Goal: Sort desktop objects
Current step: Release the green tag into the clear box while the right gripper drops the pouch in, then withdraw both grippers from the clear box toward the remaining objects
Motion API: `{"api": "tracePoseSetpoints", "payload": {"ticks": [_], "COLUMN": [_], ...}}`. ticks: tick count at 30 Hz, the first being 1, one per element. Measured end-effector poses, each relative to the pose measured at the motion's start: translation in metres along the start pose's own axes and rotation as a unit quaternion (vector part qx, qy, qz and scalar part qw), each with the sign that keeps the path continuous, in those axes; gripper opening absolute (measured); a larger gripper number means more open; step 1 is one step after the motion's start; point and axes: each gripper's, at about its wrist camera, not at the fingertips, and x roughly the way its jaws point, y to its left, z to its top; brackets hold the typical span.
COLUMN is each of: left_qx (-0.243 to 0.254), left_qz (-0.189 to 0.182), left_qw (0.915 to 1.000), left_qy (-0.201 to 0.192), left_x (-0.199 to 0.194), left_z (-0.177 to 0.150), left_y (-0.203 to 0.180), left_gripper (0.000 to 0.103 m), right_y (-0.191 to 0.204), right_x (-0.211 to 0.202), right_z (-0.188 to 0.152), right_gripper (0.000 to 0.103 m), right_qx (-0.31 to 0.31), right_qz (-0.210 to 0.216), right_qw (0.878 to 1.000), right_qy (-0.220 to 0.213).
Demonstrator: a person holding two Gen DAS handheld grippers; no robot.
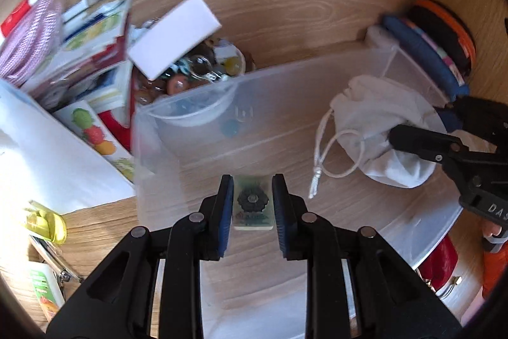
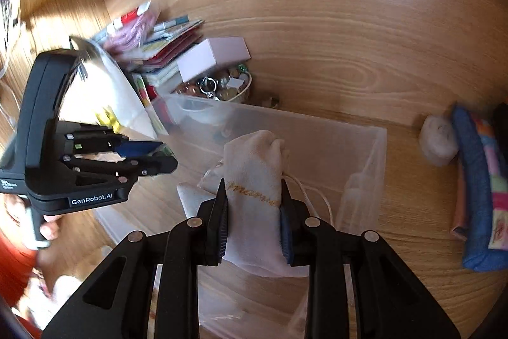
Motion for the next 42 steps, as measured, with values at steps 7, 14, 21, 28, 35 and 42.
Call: {"api": "tracePoseSetpoints", "payload": {"ticks": [7, 14, 21, 28, 35, 42], "left_qx": [0.020, 0.017, 0.021, 0.019, 0.012, 0.002], "left_qz": [0.020, 0.029, 0.039, 0.053, 0.071, 0.086], "left_qw": [0.9994, 0.9994, 0.9990, 0.9981, 0.9949, 0.9894], "left_qy": [0.021, 0.010, 0.004, -0.026, -0.071, -0.117], "left_x": [0.016, 0.014, 0.014, -0.006, -0.048, -0.089], "left_z": [0.000, 0.000, -0.002, -0.006, -0.016, -0.034], "left_y": [-0.009, -0.008, -0.009, -0.007, 0.006, 0.003], "left_gripper": [0.024, 0.024, 0.031, 0.057, 0.072, 0.073], "right_y": [0.010, 0.016, 0.017, 0.011, 0.012, 0.029], "right_x": [0.004, 0.008, -0.005, -0.016, -0.036, -0.079], "right_z": [-0.003, -0.007, -0.004, 0.002, 0.008, -0.001], "right_gripper": [0.024, 0.027, 0.042, 0.066, 0.072, 0.083], "right_qx": [-0.034, -0.063, -0.068, -0.055, -0.045, -0.036], "right_qz": [-0.025, -0.052, -0.069, -0.076, -0.080, -0.072], "right_qw": [0.999, 0.997, 0.995, 0.995, 0.994, 0.992], "right_qy": [0.009, 0.009, -0.019, -0.042, -0.061, -0.096]}}
